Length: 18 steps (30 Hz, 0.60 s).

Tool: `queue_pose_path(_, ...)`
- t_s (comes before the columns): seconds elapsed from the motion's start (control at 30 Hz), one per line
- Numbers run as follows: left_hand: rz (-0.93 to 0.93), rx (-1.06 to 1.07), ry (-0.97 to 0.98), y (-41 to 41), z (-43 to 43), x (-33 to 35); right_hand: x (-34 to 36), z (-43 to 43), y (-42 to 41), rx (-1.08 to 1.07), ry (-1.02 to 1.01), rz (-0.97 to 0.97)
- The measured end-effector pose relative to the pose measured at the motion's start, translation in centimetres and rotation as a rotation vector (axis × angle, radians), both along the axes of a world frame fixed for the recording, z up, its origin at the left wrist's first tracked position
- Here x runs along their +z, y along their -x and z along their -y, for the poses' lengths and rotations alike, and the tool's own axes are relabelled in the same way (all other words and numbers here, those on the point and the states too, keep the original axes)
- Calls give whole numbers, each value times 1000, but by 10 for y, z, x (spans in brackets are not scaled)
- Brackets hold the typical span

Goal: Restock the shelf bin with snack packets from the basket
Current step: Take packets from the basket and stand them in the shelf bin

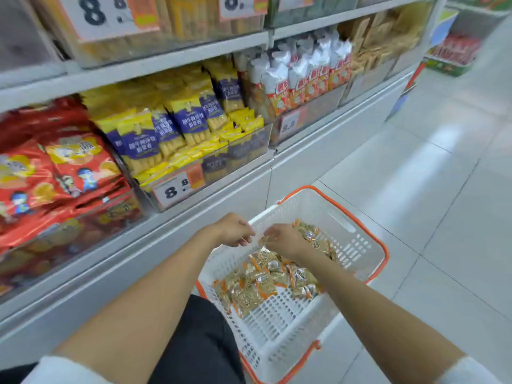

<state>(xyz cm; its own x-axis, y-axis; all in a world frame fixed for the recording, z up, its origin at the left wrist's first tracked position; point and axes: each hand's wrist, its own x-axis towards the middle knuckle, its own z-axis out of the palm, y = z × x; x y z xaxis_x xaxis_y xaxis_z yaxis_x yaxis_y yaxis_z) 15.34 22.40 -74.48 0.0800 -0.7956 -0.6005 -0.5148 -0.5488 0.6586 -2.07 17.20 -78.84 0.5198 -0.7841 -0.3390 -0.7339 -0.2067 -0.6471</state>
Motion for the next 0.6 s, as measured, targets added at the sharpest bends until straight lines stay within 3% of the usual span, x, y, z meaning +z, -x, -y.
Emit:
queue_pose_path(0.13,62,-165,-191,-1,4,-40,-79,-1,35,51,-202,-304)
queue_pose_path(0.27,115,-142,-192,-25,16,-57,-139,-14,41,51,-351,-441)
queue_pose_path(0.43,154,-197,-255,-35,15,-70,-196,-40,5,-50,-482,-347)
queue_pose_path(0.6,115,-200,-250,-37,18,-74,-216,-33,-41,-526,-559,-16)
